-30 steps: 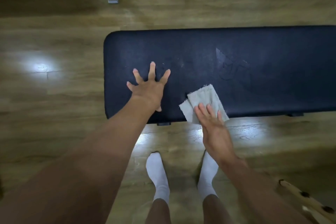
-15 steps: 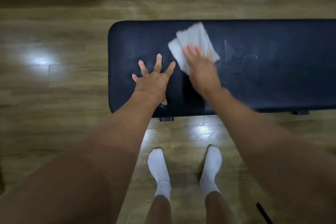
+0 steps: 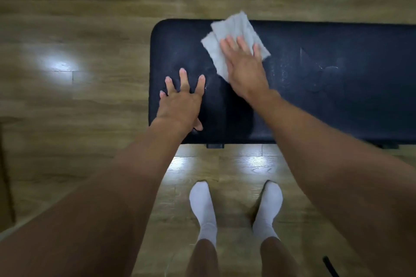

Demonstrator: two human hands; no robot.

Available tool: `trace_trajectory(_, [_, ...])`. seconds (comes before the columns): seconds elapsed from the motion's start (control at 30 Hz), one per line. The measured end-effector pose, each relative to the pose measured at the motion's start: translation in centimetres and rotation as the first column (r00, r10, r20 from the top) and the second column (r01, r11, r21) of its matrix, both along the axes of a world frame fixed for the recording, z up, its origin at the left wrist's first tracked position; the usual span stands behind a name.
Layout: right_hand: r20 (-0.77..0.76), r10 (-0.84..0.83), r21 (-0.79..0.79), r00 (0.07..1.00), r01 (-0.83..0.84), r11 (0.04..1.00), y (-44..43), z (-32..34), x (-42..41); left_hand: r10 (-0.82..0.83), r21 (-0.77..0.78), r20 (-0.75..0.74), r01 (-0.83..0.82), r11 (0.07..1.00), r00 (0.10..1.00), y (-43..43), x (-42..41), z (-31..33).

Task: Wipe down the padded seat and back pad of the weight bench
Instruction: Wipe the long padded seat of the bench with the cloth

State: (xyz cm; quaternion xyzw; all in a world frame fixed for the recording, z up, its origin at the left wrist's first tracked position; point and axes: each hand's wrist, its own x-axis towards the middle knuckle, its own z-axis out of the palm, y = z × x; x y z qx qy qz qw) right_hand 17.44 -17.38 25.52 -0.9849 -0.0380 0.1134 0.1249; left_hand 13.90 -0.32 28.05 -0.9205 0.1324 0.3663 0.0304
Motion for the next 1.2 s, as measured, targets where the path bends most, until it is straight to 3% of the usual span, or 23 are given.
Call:
trace_trajectory(0.13, [0.042, -0.027, -0.019, 0.999, 0.027, 0.999, 0.8, 0.0, 2.5, 0.016, -0.013, 0.001, -0.016, 1.0, 1.0, -0.1, -0.1, 0.0])
trace_trajectory(0.23, [0.007, -0.001, -0.08, 1.0, 0.002, 0.997, 0.6, 0.0, -4.9, 0.022, -0.026, 0.014, -0.022, 0.999, 1.0, -0.1, -0.3, 0.0])
trace_trajectory(0.4, [-0.098, -0.042, 0.079, 0.994, 0.05, 0.996, 0.9, 1.5, -19.5, 0.004, -0.028, 0.035, -0.003, 1.0, 0.999, 0.0, -0.7, 0.0])
trace_trajectory(0.5, [-0.081, -0.06, 0.127, 0.995, 0.07, 0.989, 1.2, 1.1, -16.0, 0.015, -0.053, 0.043, -0.012, 0.999, 0.999, 0.3, -0.9, -0.5])
trace_trajectory(0.67, [-0.025, -0.002, -0.074, 1.0, 0.0, 0.997, 2.8, -0.5, 0.2, 0.029, -0.07, 0.052, -0.025, 0.997, 0.998, 0.4, -0.7, -1.1])
trace_trajectory(0.77, [0.004, 0.029, -0.122, 1.0, -0.028, 0.992, 3.5, -0.1, 4.5, 0.036, -0.075, 0.029, -0.034, 0.997, 0.999, 0.2, -0.5, -0.8])
trace_trajectory(0.93, [-0.029, -0.023, -0.022, 0.999, 0.022, 1.0, 3.8, 1.0, -6.3, 0.096, -0.157, 0.066, -0.085, 0.984, 0.993, 2.4, -0.3, 0.3])
trace_trajectory(1.07, [-0.099, -0.038, 0.082, 0.994, 0.046, 0.996, 4.6, 2.0, -16.6, 0.095, -0.106, 0.109, -0.083, 0.991, 0.989, 5.1, -0.7, 0.5])
trace_trajectory(1.2, [-0.109, -0.017, 0.101, 0.994, 0.028, 0.994, 5.0, 1.0, -12.6, 0.078, -0.09, 0.113, -0.068, 0.994, 0.991, 4.8, -1.0, -0.4])
